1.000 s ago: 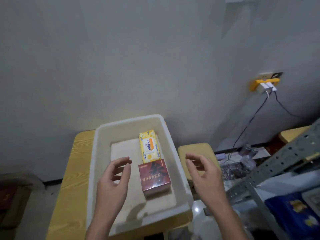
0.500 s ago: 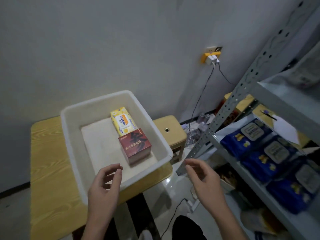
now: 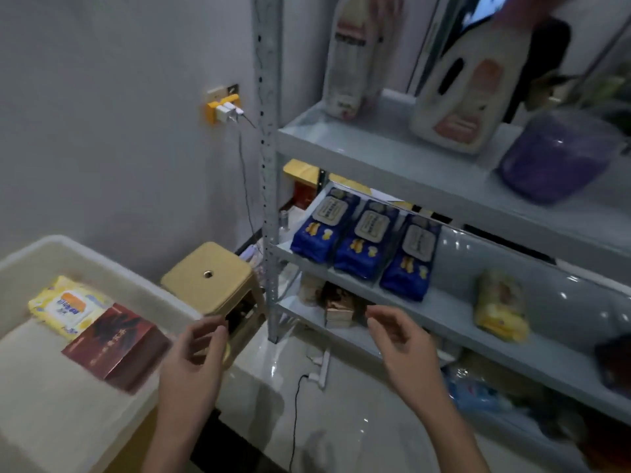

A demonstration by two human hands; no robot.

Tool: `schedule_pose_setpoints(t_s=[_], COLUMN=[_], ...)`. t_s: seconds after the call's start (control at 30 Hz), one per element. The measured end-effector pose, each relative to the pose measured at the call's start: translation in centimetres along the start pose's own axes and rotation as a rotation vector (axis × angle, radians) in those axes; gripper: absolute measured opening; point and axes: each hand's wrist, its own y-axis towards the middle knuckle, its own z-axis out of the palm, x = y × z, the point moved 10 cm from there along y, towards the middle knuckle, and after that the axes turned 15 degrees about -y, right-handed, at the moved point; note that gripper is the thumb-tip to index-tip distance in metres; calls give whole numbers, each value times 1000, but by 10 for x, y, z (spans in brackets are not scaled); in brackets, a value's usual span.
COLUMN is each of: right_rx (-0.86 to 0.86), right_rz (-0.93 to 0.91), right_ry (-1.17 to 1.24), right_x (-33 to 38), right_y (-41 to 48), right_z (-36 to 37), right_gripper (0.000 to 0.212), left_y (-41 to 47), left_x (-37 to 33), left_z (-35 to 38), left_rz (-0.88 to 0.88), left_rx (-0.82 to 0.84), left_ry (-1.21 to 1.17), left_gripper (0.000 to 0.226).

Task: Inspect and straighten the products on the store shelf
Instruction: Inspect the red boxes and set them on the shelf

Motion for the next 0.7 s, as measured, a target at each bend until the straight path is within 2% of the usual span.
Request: schedule_pose_setpoints(t_s=[0.17, 0.4, 0.57, 0.7], right_rx=[-261, -550, -696, -788], right_rz=[98, 232, 333, 415], right_ry=[76, 143, 176, 200], right_x=[-87, -218, -283, -319], right_y=[-44, -150, -230, -274], right_z=[-114, -262, -337, -367], right_gripper=[20, 21, 17, 17], left_y=[-53, -202, -306, -354], left_x=[3, 13, 20, 21], left_z=[132, 298, 381, 423], left_rz=[-29, -18, -79, -71], left_rx=[251, 584, 779, 909], left_ry=[34, 89, 92, 149], left_gripper=[12, 15, 13, 14])
